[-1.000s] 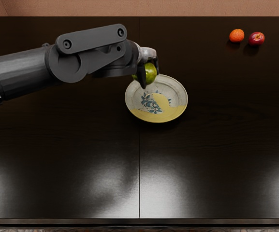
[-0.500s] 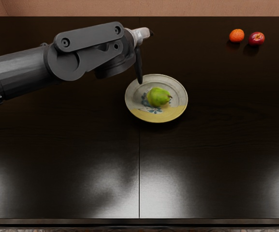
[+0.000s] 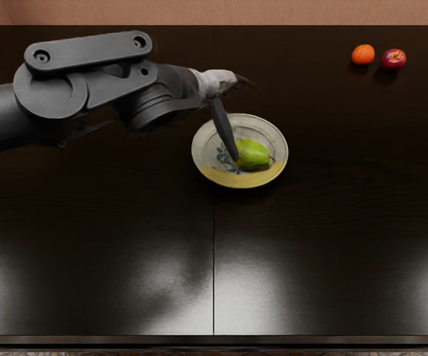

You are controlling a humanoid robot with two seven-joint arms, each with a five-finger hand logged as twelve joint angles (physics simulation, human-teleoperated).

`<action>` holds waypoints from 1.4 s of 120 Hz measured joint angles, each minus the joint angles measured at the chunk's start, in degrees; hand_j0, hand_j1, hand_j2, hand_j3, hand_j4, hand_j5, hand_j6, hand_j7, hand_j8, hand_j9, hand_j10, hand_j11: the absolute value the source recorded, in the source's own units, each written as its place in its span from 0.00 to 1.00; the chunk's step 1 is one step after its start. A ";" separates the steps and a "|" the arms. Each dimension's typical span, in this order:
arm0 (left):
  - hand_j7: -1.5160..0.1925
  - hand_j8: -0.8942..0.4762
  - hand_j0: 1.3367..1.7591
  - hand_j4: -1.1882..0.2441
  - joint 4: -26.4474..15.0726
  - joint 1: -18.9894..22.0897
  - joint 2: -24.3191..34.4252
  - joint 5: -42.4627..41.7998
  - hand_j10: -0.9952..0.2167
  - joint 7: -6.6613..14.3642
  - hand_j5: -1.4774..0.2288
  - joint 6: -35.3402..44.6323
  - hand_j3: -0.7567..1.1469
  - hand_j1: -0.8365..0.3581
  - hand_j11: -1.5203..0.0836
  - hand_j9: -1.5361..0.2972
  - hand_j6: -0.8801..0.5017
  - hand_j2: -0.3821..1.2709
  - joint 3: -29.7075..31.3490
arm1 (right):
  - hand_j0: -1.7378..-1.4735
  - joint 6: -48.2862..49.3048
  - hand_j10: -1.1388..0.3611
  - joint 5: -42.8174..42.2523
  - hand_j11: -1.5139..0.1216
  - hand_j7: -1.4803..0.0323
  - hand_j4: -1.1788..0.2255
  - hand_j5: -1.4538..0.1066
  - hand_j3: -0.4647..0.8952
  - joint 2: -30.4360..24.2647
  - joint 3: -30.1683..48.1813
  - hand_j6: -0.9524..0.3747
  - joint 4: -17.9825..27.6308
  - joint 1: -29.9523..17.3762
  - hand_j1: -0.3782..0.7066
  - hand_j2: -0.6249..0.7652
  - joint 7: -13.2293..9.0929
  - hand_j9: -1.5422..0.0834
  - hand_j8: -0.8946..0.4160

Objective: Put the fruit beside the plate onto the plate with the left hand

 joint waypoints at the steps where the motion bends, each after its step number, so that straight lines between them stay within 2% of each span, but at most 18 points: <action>1: 0.88 0.65 0.76 0.83 -0.63 0.01 0.68 -0.44 0.82 0.00 0.86 0.15 0.40 0.99 0.94 0.83 0.63 0.23 -0.14 | 0.30 0.00 0.74 0.00 0.90 0.96 0.82 0.91 0.34 0.00 0.00 0.70 0.01 0.00 0.06 0.45 0.00 0.93 0.66; 13: 0.88 0.65 0.76 0.83 -7.80 1.85 7.78 -6.63 0.82 0.00 0.86 1.13 0.40 0.99 0.95 0.84 0.64 0.23 -1.98 | 0.30 0.00 0.74 0.01 0.90 0.96 0.82 0.91 0.34 0.00 0.04 0.70 0.10 0.03 0.06 0.45 -0.02 0.93 0.66; 22: 0.89 0.65 0.76 0.83 -12.17 6.52 11.35 -11.80 0.82 0.00 0.86 0.59 0.40 0.99 0.95 0.84 0.64 0.23 -4.40 | 0.30 -0.01 0.74 0.04 0.90 0.96 0.82 0.91 0.34 0.00 0.07 0.70 0.19 0.15 0.06 0.45 -0.05 0.93 0.66; 29: 0.89 0.65 0.76 0.83 -14.62 8.81 13.88 -15.21 0.82 0.00 0.86 -0.73 0.40 0.99 0.95 0.84 0.64 0.23 -6.38 | 0.30 0.01 0.74 0.06 0.90 0.96 0.82 0.91 0.34 0.00 0.09 0.70 0.23 0.22 0.06 0.45 -0.07 0.93 0.66; 46: 0.89 0.65 0.76 0.83 -19.16 10.33 19.26 -21.65 0.82 0.00 0.87 -2.43 0.40 0.99 0.95 0.84 0.64 0.23 -9.49 | 0.30 0.02 0.74 0.10 0.90 0.96 0.82 0.91 0.34 0.00 0.15 0.70 0.27 0.29 0.06 0.45 -0.08 0.93 0.66; 53: 0.89 0.65 0.76 0.83 -20.10 10.79 23.16 -25.06 0.82 0.00 0.87 -4.00 0.40 0.99 0.95 0.84 0.64 0.23 -10.38 | 0.30 0.02 0.74 0.10 0.90 0.96 0.82 0.91 0.34 0.00 0.17 0.70 0.30 0.32 0.06 0.45 -0.09 0.93 0.66; 63: 0.89 0.65 0.76 0.83 -20.69 12.36 29.31 -31.11 0.82 0.00 0.87 -7.83 0.40 0.99 0.95 0.84 0.64 0.23 -11.15 | 0.30 0.02 0.74 0.14 0.90 0.96 0.82 0.91 0.34 0.00 0.22 0.70 0.41 0.36 0.06 0.45 -0.09 0.93 0.66; 88: 0.89 0.65 0.76 0.83 -20.32 18.90 39.88 -43.33 0.82 0.00 0.87 -19.41 0.40 0.99 0.95 0.84 0.64 0.23 -11.83 | 0.30 0.03 0.74 0.19 0.90 0.96 0.82 0.91 0.34 0.00 0.27 0.70 0.55 0.54 0.06 0.45 -0.09 0.93 0.66; 101: 0.89 0.65 0.76 0.83 -20.06 21.54 43.45 -47.13 0.82 0.00 0.87 -23.47 0.40 0.99 0.95 0.84 0.64 0.23 -11.89 | 0.30 0.03 0.74 0.23 0.90 0.96 0.82 0.91 0.34 0.00 0.27 0.70 0.60 0.63 0.06 0.45 -0.09 0.93 0.66; 123: 0.89 0.65 0.76 0.83 -19.92 22.53 51.83 -49.48 0.82 0.00 0.87 -26.44 0.40 0.99 0.95 0.84 0.64 0.23 -11.71 | 0.30 -0.03 0.74 0.22 0.90 0.96 0.82 0.91 0.34 0.00 0.28 0.70 1.12 0.73 0.06 0.45 -0.09 0.93 0.66; 138: 0.89 0.66 0.76 0.83 -19.09 23.07 54.38 -49.80 0.82 0.00 0.87 -28.55 0.40 0.99 0.95 0.84 0.64 0.23 -11.51 | 0.30 -0.05 0.74 0.22 0.90 0.96 0.82 0.91 0.34 0.00 0.28 0.70 1.35 0.75 0.06 0.45 -0.12 0.93 0.66; 168: 0.89 0.66 0.76 0.83 -16.55 23.89 54.94 -49.91 0.82 0.00 0.87 -31.76 0.40 0.99 0.95 0.84 0.64 0.23 -11.39 | 0.30 -0.05 0.74 0.22 0.90 0.96 0.82 0.91 0.34 0.00 0.27 0.70 1.46 0.76 0.06 0.45 -0.13 0.93 0.66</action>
